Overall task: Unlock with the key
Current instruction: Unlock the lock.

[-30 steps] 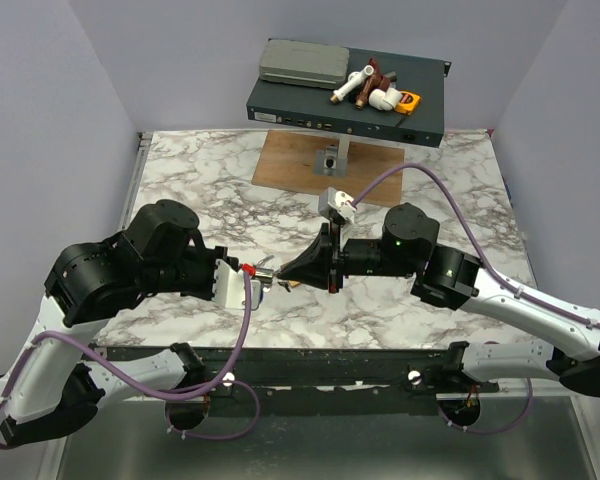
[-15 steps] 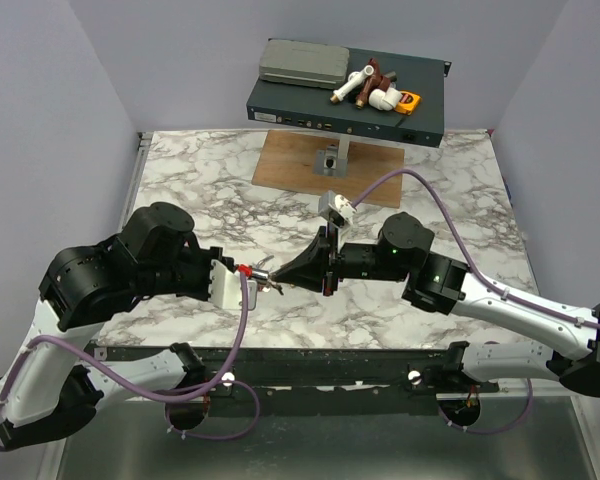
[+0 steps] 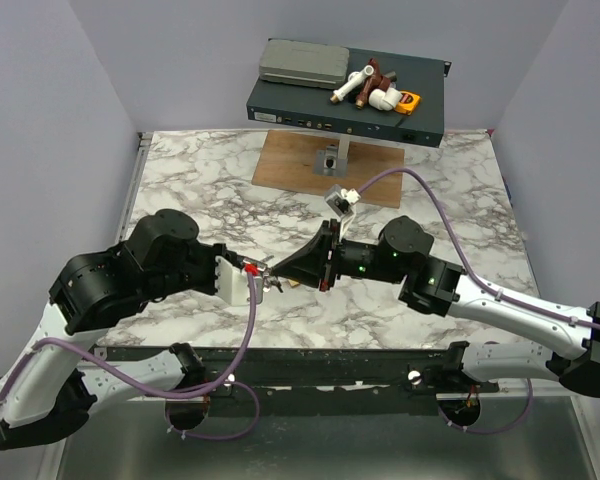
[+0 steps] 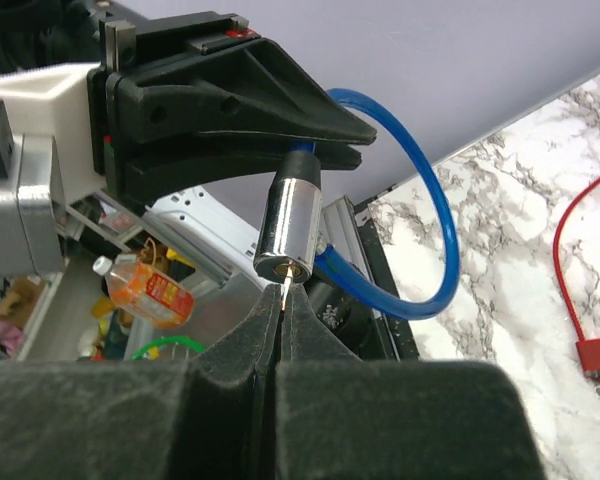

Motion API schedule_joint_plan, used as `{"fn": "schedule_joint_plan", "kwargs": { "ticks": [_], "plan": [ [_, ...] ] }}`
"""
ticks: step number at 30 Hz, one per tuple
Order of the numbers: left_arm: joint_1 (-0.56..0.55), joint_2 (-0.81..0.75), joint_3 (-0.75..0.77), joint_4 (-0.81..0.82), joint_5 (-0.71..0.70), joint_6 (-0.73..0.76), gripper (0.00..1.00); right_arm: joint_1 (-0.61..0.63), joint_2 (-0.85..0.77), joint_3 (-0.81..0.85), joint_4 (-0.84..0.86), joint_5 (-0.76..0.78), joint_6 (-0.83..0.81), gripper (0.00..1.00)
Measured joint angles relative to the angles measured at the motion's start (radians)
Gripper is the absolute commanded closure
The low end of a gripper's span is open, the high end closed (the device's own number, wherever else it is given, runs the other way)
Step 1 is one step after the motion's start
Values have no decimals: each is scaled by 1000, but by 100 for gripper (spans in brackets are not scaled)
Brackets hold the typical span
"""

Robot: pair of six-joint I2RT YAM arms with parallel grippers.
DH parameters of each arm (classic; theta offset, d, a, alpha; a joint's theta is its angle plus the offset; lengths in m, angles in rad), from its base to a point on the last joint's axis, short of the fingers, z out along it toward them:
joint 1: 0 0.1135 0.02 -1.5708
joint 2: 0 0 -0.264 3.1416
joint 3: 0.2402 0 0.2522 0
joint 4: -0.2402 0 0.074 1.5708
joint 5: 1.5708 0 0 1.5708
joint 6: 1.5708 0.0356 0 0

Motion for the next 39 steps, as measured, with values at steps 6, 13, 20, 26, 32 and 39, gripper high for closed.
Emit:
{"fn": "schedule_joint_plan", "kwargs": {
  "ticks": [6,13,20,26,32,39],
  "plan": [
    [-23,-31,-104,135,-121,58,100,-3,-8,-35,9,84,96,99],
    [-50,-44,-142,244,-204,106,100,-7,-20,-40,14,159,167,99],
    [-67,-56,-148,292,-241,136,100,-7,-22,-39,32,193,237,99],
    [-99,-86,-166,354,-265,179,100,-30,-22,-39,72,187,309,99],
    [-142,-162,-270,505,-310,275,100,-67,-22,-39,115,163,392,99],
    [-168,-211,-381,717,-377,380,100,-86,-22,-39,151,137,463,99]
  ]
}}
